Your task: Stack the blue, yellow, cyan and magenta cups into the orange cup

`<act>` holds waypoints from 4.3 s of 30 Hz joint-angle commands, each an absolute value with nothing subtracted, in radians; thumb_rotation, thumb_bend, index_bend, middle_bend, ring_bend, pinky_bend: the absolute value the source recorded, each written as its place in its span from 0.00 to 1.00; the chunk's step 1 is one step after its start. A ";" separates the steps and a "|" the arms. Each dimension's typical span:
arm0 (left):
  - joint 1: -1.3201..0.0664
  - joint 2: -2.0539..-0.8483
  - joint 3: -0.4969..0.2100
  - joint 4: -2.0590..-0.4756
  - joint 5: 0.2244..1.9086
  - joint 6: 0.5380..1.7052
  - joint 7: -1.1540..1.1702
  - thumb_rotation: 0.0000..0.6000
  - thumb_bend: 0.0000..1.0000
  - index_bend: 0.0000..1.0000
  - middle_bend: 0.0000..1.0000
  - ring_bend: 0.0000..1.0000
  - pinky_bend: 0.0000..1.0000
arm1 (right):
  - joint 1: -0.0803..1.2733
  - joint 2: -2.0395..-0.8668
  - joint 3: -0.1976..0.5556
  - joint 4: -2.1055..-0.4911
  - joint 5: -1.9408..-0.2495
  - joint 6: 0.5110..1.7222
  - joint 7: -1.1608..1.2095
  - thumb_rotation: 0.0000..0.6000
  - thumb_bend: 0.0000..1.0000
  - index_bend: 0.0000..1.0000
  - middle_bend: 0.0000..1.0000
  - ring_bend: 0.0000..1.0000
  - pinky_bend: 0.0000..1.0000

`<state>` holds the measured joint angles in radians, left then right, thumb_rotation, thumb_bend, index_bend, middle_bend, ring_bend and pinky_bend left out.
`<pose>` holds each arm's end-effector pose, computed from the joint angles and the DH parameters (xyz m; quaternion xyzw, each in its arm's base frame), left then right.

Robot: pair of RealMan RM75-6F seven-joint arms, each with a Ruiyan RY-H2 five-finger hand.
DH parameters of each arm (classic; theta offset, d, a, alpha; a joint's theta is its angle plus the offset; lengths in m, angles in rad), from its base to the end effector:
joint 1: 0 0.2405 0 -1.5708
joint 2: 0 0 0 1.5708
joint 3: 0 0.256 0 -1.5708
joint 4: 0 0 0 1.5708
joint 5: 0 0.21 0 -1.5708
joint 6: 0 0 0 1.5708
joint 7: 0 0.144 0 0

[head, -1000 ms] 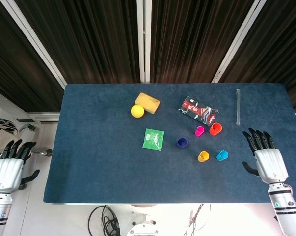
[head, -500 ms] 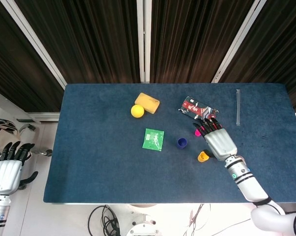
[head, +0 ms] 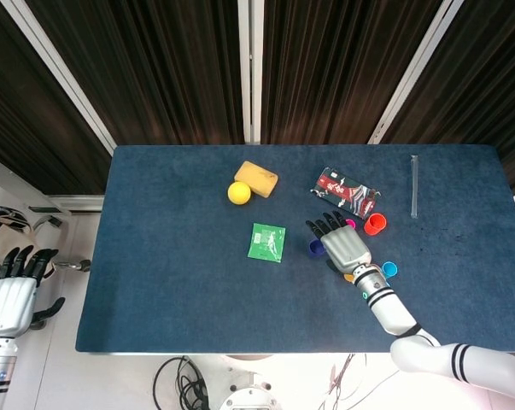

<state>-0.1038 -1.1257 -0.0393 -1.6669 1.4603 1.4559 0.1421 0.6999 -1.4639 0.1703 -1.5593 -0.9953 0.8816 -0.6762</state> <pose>-0.3035 0.1834 0.1485 -0.6119 -0.3784 -0.3523 0.5986 -0.1742 -0.3335 -0.0045 0.7947 -0.3167 0.2515 0.4526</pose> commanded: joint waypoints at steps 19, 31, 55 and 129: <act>-0.096 -1.126 -0.035 -1.653 1.489 1.480 0.122 1.00 0.19 0.15 0.14 0.03 0.00 | 0.740 -1.556 0.127 -1.485 -0.974 0.964 -0.685 1.00 0.27 0.33 0.37 0.00 0.00; -0.096 -1.128 -0.034 -1.649 1.483 1.471 0.116 1.00 0.19 0.15 0.14 0.03 0.00 | 0.736 -1.575 0.120 -1.456 -0.993 0.994 -0.660 1.00 0.31 0.43 0.46 0.04 0.00; -0.110 -1.140 -0.038 -1.615 1.481 1.447 0.078 1.00 0.19 0.15 0.14 0.03 0.00 | 0.674 -1.384 0.211 -1.411 -0.907 1.047 -0.547 1.00 0.33 0.46 0.49 0.07 0.00; -0.111 -1.142 -0.029 -1.610 1.480 1.445 0.065 1.00 0.19 0.15 0.14 0.03 0.00 | 0.544 -1.308 -0.005 -1.735 -1.050 1.070 -0.613 1.00 0.27 0.17 0.27 0.00 0.00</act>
<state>-0.1106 -1.1418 -0.0291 -1.6104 1.4803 1.4451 0.0646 0.5444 -1.3063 -0.0061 -1.7358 -1.0492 1.0687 -0.6142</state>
